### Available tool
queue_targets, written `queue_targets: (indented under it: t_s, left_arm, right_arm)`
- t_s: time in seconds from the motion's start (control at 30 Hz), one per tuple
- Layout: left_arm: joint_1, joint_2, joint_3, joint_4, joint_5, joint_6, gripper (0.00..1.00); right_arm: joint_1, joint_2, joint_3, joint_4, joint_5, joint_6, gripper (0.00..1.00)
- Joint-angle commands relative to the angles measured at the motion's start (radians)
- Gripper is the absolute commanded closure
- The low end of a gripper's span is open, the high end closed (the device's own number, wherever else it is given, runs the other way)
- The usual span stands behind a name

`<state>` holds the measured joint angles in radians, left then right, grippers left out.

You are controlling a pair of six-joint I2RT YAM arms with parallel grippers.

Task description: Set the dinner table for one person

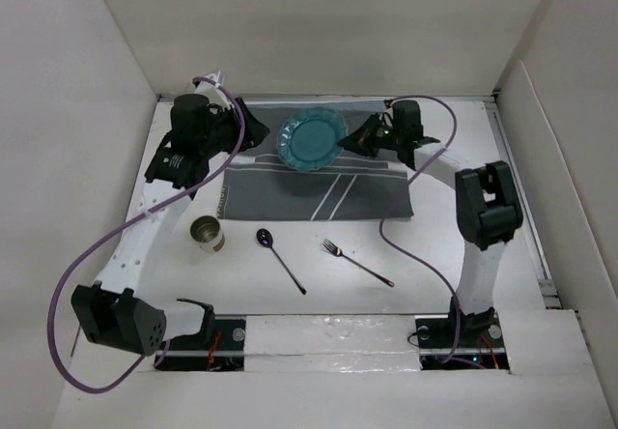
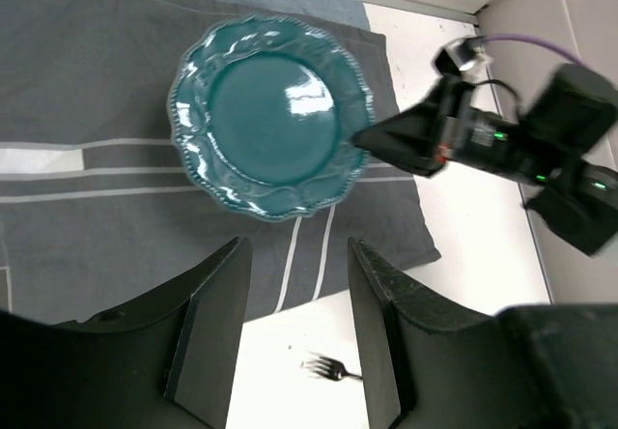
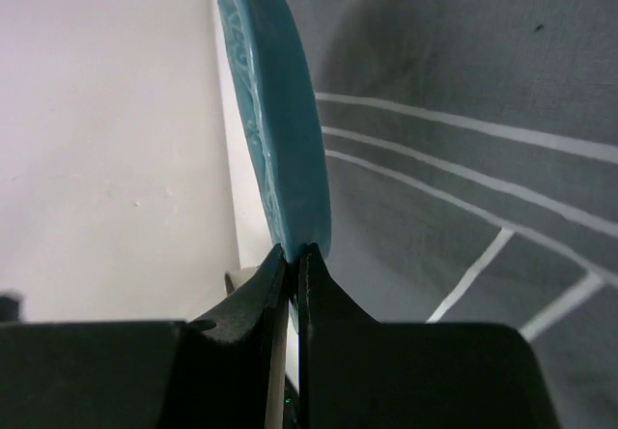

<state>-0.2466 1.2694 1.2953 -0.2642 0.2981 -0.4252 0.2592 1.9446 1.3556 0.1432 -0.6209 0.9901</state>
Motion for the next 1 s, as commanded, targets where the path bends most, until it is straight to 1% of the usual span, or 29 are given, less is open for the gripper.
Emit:
queue_targets:
  t_s: [0.0,0.1,0.33,0.43,0.47,0.53,0.57,0.63,0.67,0.73,0.77,0.8,0.83,0.87,0.93,0.97]
  left_arm:
    - [0.004,-0.062,-0.028,-0.043,-0.045,0.032,0.59]
    - [0.004,-0.085,-0.05,-0.049,-0.056,0.031,0.59]
    - [0.004,-0.094,-0.067,-0.052,-0.07,0.028,0.59]
    - [0.004,-0.087,-0.068,-0.05,-0.068,0.026,0.59]
    - [0.004,-0.085,-0.067,-0.052,-0.068,0.026,0.59]
    - [0.004,-0.081,-0.065,-0.052,-0.071,0.029,0.58]
    - [0.004,-0.081,-0.059,-0.052,-0.074,0.031,0.59]
    - [0.004,-0.073,-0.048,-0.059,-0.082,0.042,0.59]
    - [0.004,-0.071,-0.03,-0.063,-0.088,0.046,0.58]
    - [0.004,-0.059,-0.007,-0.078,-0.106,0.06,0.59]
    - [0.004,-0.054,0.021,-0.082,-0.115,0.065,0.59]
    - [0.004,-0.048,0.035,-0.095,-0.131,0.069,0.59]
    - [0.004,-0.045,0.051,-0.099,-0.14,0.075,0.59]
    - [0.004,-0.042,0.077,-0.102,-0.154,0.086,0.59]
    - [0.004,-0.033,0.108,-0.118,-0.174,0.095,0.6]
    - [0.004,-0.03,0.136,-0.122,-0.185,0.104,0.63]
  right_arm:
    - [0.014,0.043,0.147,0.219,-0.057,0.106,1.0]
    - [0.04,0.076,0.152,0.204,-0.027,0.119,1.0]
    - [0.031,0.106,0.059,0.219,0.021,0.13,1.0]
    - [0.031,0.119,0.045,0.164,0.046,0.101,1.0]
    - [0.022,0.131,0.048,0.121,0.043,0.085,0.93]
    - [0.022,0.139,0.062,0.06,0.052,0.03,0.84]
    - [0.031,0.137,0.065,-0.002,0.078,0.015,0.76]
    - [0.031,0.139,0.074,-0.056,0.095,-0.024,0.69]
    - [0.031,0.139,0.077,-0.1,0.099,-0.031,0.63]
    - [0.031,0.134,0.095,-0.139,0.11,-0.07,0.59]
    - [0.031,0.125,0.105,-0.224,0.139,-0.085,0.53]
    - [0.031,0.117,0.12,-0.263,0.16,-0.137,0.49]
    - [0.031,0.097,0.157,-0.308,0.183,-0.169,0.48]
    - [0.031,0.085,0.175,-0.397,0.237,-0.197,0.43]
    - [0.02,0.038,0.201,-0.464,0.282,-0.278,0.42]
    - [0.011,0.018,0.209,-0.505,0.321,-0.298,0.42]
